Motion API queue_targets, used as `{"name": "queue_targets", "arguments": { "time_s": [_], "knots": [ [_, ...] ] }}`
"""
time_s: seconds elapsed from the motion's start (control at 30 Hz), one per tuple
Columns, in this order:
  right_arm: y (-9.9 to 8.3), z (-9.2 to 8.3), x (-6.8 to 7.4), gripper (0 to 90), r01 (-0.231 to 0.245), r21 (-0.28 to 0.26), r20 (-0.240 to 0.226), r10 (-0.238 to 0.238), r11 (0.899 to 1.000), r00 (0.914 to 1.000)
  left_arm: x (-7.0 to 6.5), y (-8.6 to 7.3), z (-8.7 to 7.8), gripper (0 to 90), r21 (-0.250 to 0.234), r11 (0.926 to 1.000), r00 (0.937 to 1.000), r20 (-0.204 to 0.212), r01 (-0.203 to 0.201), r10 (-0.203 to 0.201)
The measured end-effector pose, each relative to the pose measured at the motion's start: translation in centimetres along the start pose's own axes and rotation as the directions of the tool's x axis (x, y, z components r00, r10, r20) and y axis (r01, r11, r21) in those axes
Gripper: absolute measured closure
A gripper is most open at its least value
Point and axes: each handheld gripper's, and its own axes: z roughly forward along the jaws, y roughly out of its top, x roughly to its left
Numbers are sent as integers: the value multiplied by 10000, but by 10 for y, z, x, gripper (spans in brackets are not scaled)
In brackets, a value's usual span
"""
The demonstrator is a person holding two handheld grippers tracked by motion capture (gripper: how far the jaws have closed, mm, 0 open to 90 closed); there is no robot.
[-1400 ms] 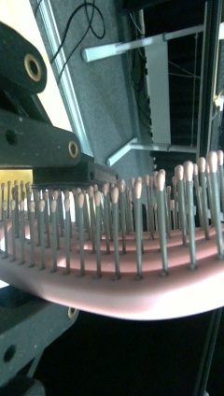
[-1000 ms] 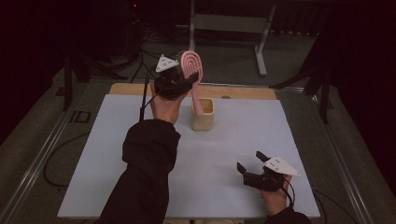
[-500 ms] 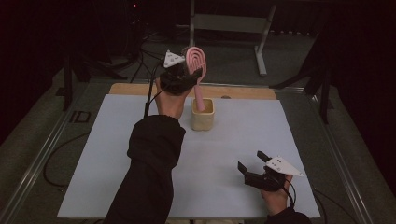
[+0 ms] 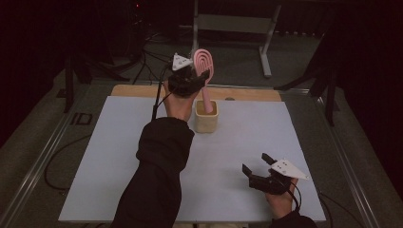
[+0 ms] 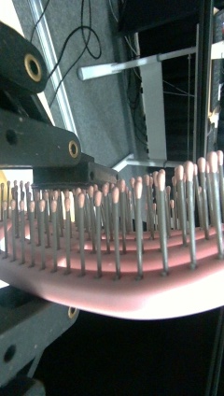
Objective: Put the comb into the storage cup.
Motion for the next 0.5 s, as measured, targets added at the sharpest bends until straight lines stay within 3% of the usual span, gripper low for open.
{"name": "queue_targets", "arguments": {
  "time_s": [0.5],
  "knots": [
    [-1, 1, -2, 105, -77, 44, -28, 77, 10000, 10000, -2, -11, 17, 645, 12, 9999, 9999, -138, 104, -103]
  ]
}}
